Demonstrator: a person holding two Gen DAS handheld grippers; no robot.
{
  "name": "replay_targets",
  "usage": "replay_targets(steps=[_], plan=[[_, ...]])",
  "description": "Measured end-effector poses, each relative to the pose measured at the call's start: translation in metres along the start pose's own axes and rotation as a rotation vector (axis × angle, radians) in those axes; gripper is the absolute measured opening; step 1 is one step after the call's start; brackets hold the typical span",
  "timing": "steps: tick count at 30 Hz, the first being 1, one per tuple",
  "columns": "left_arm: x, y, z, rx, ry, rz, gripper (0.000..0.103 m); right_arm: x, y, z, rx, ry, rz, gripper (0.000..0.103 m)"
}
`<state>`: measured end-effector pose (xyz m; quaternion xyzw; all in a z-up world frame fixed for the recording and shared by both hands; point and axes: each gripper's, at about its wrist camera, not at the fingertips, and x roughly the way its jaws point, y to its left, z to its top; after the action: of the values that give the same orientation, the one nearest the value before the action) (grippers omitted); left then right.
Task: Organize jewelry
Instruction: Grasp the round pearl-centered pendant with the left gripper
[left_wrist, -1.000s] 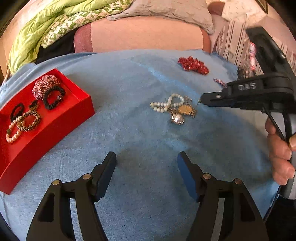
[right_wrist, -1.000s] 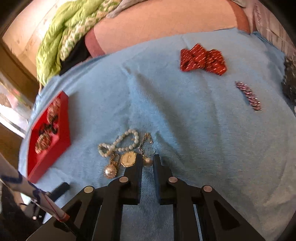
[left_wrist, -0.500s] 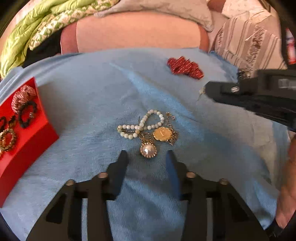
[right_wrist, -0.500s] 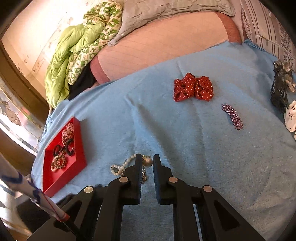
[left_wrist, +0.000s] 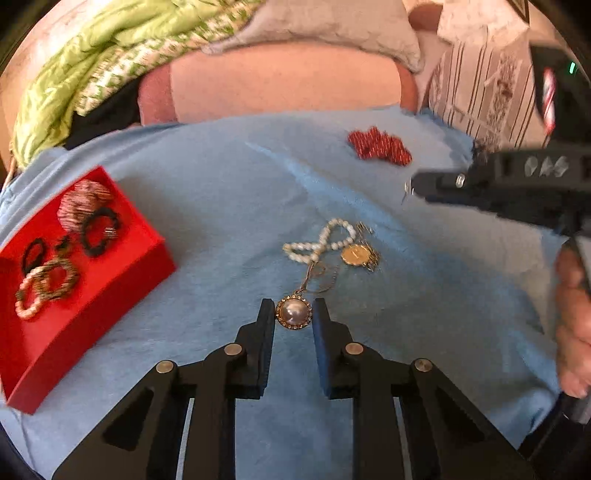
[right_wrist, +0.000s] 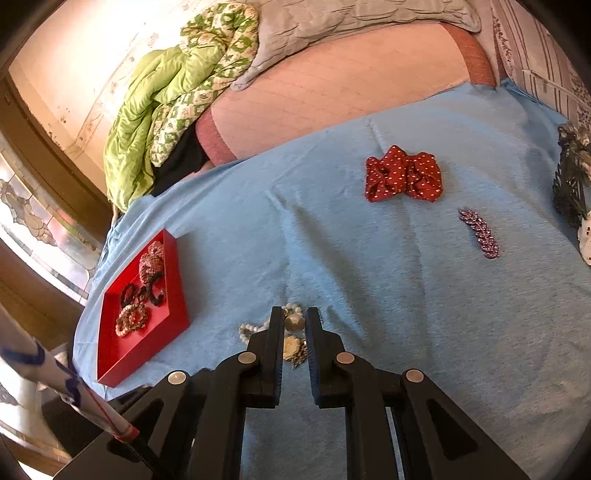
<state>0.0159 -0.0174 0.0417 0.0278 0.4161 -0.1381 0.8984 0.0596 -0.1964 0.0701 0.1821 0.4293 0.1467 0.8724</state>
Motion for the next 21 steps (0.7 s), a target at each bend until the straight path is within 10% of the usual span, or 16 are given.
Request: replay_targets(steps=[21], plan=[[-0.041, 0.059, 0.018, -0.062, -0.2, 0.047, 0.02, 0.016, 0.016, -0.005, -0.035, 0.02, 0.028, 0.012]])
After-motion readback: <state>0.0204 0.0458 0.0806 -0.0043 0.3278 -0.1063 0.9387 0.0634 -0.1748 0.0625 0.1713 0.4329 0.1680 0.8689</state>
